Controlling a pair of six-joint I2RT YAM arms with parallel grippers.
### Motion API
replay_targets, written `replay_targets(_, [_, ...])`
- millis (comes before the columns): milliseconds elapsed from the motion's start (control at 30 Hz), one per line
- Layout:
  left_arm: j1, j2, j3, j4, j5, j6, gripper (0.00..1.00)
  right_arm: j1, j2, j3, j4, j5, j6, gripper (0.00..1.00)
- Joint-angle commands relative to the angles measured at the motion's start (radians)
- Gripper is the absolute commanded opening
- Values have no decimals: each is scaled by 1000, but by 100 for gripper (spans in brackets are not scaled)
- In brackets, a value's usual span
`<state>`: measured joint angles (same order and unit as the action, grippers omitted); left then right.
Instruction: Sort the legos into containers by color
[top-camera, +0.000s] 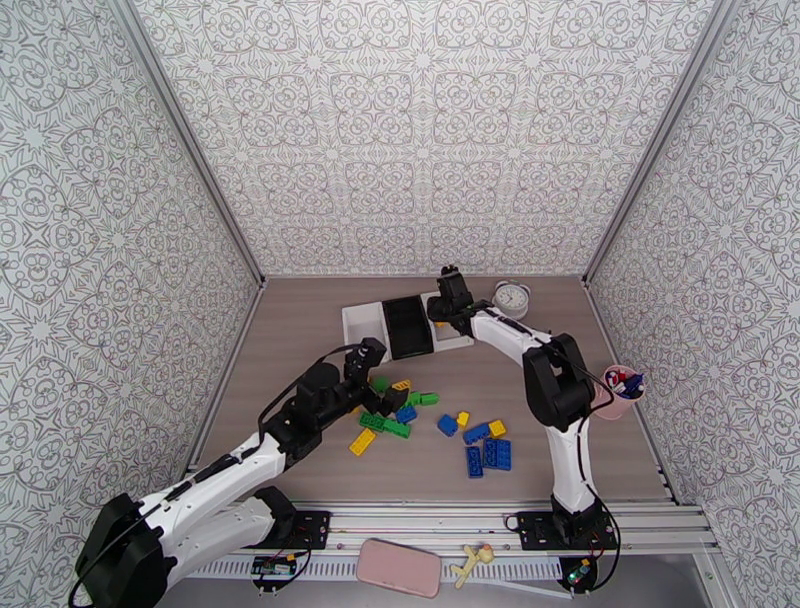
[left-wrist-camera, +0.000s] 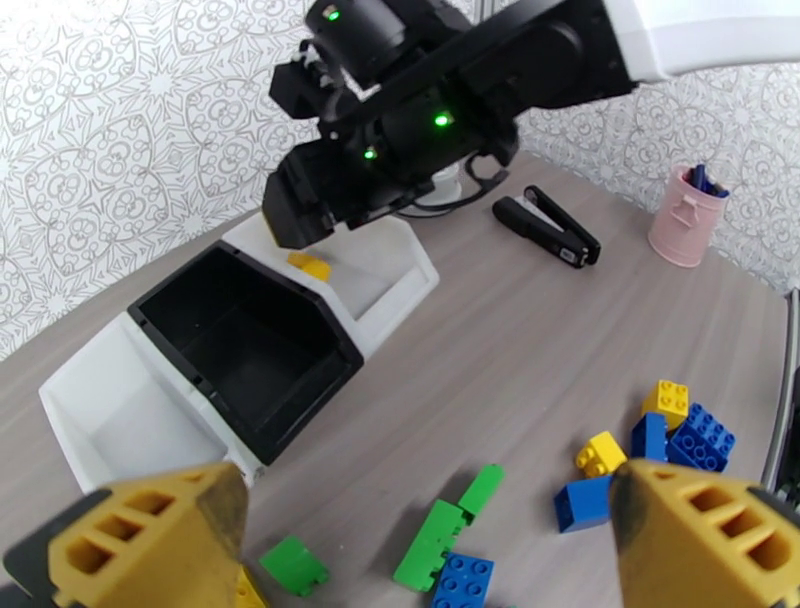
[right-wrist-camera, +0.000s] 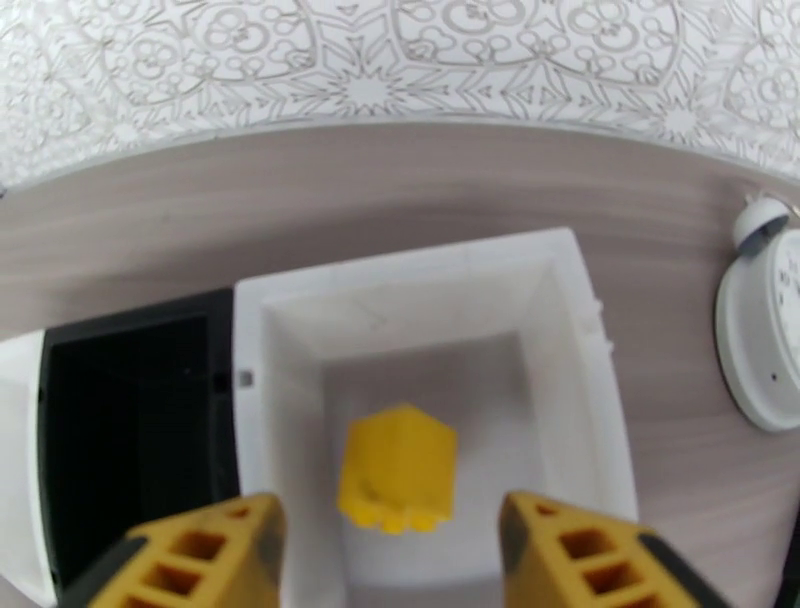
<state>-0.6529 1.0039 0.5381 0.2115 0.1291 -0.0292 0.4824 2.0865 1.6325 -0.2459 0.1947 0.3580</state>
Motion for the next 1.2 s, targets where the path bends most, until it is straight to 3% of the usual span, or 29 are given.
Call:
replay_targets(0, [-10, -10, 14, -57, -99, -50, 100, -6, -134, -88, 105, -18, -49, 69])
replay_targets(167, [-10, -5, 41, -139, -265, -165, 100, -6, -306, -289, 244, -75, -143, 78])
replay_targets(367, [-12, 47, 87, -215, -429, -282, 100, -4, -498, -468, 292, -157, -269, 87])
replay_targets(500, [-13, 145, 191, -360, -550, -421, 100, -4, -595, -543, 282, -264, -414, 91])
replay_targets(733, [-8, 336, 372, -602, -579, -564, 100, -6, -714, -589, 179, -392, -590, 95])
replay_targets(1000, [-11, 536, 544, -786, -576, -689, 99, -6, -744, -603, 124, -452, -609, 96])
replay_targets(1167, [0, 618, 579, -791, -529, -709, 94, -5, -727, -611, 133, -444, -614, 96])
